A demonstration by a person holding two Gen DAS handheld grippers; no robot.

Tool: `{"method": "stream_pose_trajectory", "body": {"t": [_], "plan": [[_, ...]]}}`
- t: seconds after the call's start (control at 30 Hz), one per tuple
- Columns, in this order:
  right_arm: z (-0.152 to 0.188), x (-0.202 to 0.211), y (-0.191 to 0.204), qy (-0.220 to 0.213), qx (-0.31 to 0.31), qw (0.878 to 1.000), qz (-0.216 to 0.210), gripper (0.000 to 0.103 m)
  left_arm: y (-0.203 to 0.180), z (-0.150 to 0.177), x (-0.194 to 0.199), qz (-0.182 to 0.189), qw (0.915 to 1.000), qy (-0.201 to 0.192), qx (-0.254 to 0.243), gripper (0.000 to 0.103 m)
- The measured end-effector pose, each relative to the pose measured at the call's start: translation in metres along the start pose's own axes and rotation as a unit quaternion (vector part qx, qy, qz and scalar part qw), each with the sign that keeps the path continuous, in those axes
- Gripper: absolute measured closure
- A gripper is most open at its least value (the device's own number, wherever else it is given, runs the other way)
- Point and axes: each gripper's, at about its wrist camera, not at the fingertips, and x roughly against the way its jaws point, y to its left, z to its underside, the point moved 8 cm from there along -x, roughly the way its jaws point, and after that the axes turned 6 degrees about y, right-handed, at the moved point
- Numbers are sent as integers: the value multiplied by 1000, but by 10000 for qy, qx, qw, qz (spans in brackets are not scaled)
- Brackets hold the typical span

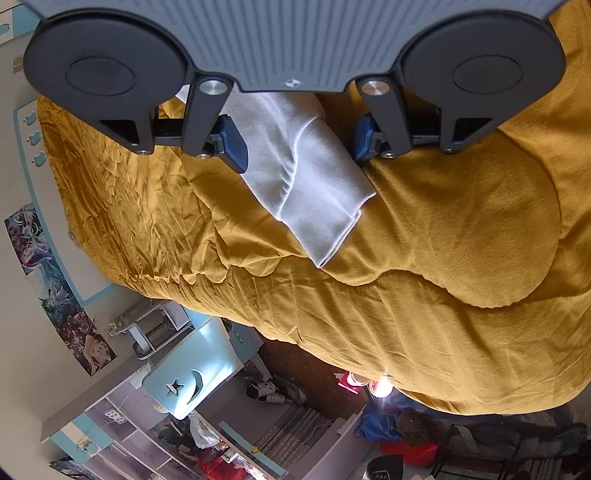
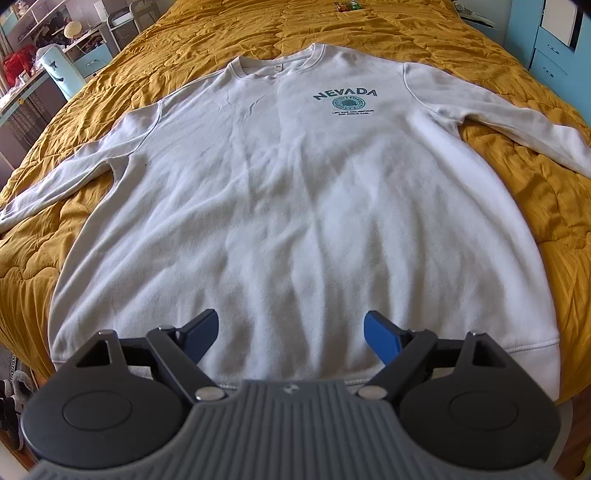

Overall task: Fold small clothes
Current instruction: 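Grasp the sleeve cuff of the white sweatshirt with the left gripper, then lift the sleeve and fold it across the sweatshirt body with the left gripper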

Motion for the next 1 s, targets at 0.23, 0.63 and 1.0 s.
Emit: {"method": "stream_pose_trajectory", "body": {"t": [0.23, 0.63, 1.0], "plan": [[0, -3, -9, -14, -356, 9981, -495, 21, -23, -5, 8, -564, 9940, -449, -822, 97], [-15, 0, -64, -551, -831, 9947, -253, 21, -159, 29, 69, 66, 9691, -1432, -2006, 97], [-12, 26, -157, -1261, -1601, 9788, 187, 21, -330, 143, 95, 1659, 9361, -1125, -2889, 97]]}}
